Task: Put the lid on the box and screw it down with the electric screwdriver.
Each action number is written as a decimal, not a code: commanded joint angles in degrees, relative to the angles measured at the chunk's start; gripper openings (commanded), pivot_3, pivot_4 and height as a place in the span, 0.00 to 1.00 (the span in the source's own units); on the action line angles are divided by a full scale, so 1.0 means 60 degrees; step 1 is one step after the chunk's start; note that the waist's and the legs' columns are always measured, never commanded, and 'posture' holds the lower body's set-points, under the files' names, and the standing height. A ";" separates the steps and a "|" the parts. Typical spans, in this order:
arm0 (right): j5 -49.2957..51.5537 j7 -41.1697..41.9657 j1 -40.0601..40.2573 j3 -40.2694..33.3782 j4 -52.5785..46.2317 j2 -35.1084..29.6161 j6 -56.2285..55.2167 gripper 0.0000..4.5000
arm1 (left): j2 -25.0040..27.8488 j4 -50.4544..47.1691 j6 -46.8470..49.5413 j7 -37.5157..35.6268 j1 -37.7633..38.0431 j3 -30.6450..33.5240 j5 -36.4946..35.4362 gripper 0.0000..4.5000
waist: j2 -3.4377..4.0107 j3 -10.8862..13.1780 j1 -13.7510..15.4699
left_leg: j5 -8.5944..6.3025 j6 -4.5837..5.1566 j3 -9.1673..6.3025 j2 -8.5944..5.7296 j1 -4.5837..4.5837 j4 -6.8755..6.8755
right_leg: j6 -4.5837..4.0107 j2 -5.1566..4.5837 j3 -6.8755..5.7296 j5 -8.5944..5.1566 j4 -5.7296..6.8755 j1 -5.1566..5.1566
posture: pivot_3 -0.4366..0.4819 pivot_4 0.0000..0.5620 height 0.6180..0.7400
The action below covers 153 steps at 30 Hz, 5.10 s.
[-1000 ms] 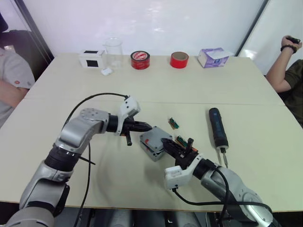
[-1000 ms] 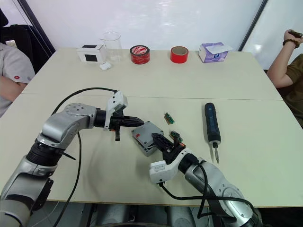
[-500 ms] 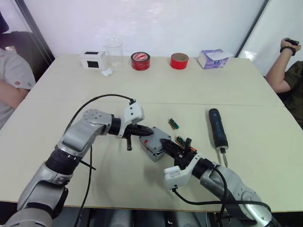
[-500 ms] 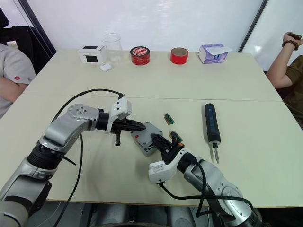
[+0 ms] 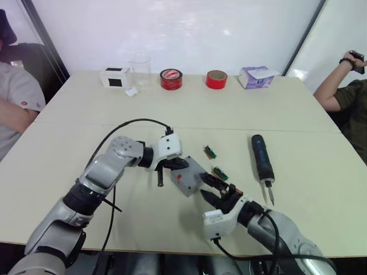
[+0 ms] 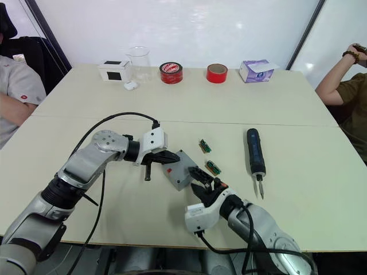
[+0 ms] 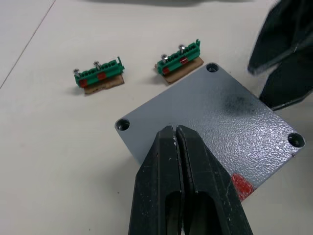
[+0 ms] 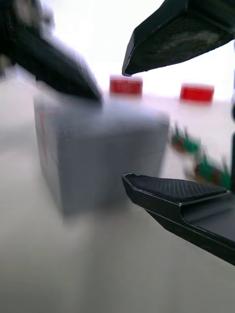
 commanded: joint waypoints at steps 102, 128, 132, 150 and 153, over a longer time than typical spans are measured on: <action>1.2401 0.1536 -0.1823 -0.3303 0.1039 0.0049 0.7434 0.28 | 0.1914 -0.2951 0.2793 -0.0843 0.0730 0.2184 -0.3672 0.00 | 0.0071 0.0151 -0.0017 | -0.0001 0.0003 -0.0002 0.0010 -0.0190 -0.0014 | 0.0007 0.0016 0.0017 0.0007 0.0017 -0.0213 | 0.48 0.27 1.00; 1.2587 0.1303 -0.2048 -0.3246 0.1367 0.0351 0.7357 0.02 | 0.1895 -0.2836 0.2620 -0.0654 0.0970 0.2266 -0.3659 0.00 | 0.0071 0.0151 -0.0017 | -0.0001 0.0003 -0.0001 0.0011 -0.0190 -0.0012 | 0.0032 0.0016 0.0017 0.0021 0.0020 -0.0213 | 0.48 0.27 1.00; 1.2714 0.1234 -0.2053 -0.3344 0.1185 0.0341 0.7526 0.02 | 0.1902 -0.2794 0.2590 -0.0657 0.0991 0.2287 -0.3654 0.00 | 0.0071 0.0151 -0.0016 | -0.0001 0.0003 -0.0001 0.0010 -0.0190 -0.0011 | 0.0033 0.0016 0.0017 0.0021 0.0021 -0.0213 | 0.48 0.27 1.00; 1.4362 0.0325 -0.3486 -0.3564 -0.0825 0.0673 0.9162 0.02 | 0.2108 -0.1898 0.2606 -0.0496 0.0977 0.2942 -0.3611 0.00 | 0.0073 0.0152 -0.0033 | -0.0001 0.0003 -0.0003 0.0012 -0.0189 -0.0009 | 0.0038 0.0016 0.0016 0.0025 0.0025 -0.0213 | 0.48 0.27 1.00; 1.4060 0.0375 -0.3766 -0.2965 -0.0434 0.0827 0.8850 0.02 | 0.2199 -0.1932 0.2578 -0.0465 0.1070 0.2928 -0.3532 0.00 | 0.0074 0.0152 -0.0031 | -0.0001 0.0003 -0.0004 0.0013 -0.0188 -0.0010 | 0.0038 0.0017 0.0015 0.0025 0.0026 -0.0213 | 0.48 0.27 1.00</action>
